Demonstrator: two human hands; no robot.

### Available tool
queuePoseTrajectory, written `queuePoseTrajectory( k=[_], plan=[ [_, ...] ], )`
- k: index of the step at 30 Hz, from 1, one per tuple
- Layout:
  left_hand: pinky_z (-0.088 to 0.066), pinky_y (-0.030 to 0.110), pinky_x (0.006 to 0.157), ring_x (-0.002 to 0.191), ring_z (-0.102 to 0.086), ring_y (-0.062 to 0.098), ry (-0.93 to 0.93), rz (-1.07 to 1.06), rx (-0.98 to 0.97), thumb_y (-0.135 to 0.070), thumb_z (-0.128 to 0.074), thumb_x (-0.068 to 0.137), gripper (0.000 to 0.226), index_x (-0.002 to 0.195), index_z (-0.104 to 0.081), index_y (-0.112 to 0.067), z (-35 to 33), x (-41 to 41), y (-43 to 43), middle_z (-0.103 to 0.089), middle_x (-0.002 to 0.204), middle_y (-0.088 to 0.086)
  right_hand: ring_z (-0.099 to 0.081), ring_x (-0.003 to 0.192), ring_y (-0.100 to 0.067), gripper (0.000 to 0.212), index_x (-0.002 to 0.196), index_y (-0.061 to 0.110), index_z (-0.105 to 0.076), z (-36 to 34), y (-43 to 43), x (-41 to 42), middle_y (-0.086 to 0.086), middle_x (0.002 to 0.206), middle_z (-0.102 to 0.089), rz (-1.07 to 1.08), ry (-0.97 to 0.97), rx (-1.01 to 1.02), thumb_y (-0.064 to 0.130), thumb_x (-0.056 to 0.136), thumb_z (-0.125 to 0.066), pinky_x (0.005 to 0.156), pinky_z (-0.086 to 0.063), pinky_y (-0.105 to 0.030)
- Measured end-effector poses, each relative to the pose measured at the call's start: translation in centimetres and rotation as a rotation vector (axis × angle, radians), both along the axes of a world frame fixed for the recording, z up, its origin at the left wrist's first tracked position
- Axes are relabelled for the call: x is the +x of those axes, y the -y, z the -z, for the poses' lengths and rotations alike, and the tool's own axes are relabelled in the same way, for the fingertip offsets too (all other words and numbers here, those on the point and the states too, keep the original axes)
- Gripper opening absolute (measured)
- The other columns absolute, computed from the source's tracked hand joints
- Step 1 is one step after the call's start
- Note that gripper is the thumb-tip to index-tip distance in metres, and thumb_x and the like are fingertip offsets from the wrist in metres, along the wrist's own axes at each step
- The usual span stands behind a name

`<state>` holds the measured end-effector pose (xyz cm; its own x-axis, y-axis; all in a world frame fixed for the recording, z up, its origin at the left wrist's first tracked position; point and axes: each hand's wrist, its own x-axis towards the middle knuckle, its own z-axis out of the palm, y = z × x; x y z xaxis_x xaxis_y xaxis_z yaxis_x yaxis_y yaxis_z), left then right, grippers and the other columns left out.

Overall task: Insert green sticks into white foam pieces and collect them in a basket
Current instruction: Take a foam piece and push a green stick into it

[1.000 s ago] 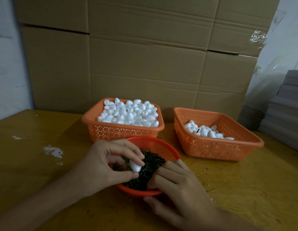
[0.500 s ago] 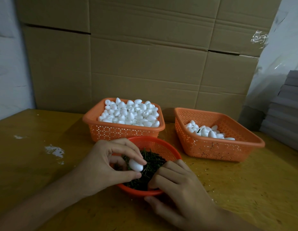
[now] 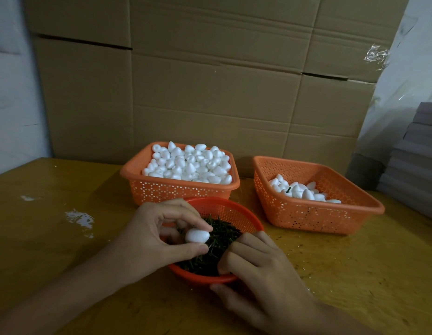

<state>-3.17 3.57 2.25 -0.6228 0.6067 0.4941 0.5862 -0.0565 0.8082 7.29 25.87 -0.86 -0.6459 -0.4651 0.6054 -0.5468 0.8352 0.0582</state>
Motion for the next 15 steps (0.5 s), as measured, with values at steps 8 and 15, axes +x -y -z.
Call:
queuePoseTrajectory(
  k=[8, 15],
  plan=[
    [-0.057, 0.026, 0.064, 0.084, -0.069, 0.018, -0.002, -0.019, -0.031, -0.032, -0.096, 0.067, 0.026, 0.090, -0.085, -0.028, -0.21, 0.29, -0.01, -0.073, 0.101, 0.000, -0.055, 0.087, -0.011, 0.021, 0.095, 0.023, -0.067, 0.18, -0.02, 0.01, 0.013, 0.092, -0.060, 0.001, -0.006, -0.065, 0.043, 0.100, -0.069, 0.077, -0.044, -0.034],
    [-0.056, 0.024, 0.065, 0.084, -0.069, 0.016, 0.005, -0.025, -0.038, -0.025, -0.092, 0.069, 0.022, 0.090, -0.085, -0.028, -0.19, 0.41, 0.01, -0.074, 0.100, -0.002, -0.056, 0.086, -0.011, 0.020, 0.095, 0.023, -0.070, 0.13, 0.03, 0.15, 0.013, 0.093, -0.063, 0.000, -0.007, -0.067, 0.042, 0.101, -0.068, 0.075, -0.044, -0.032]
  ],
)
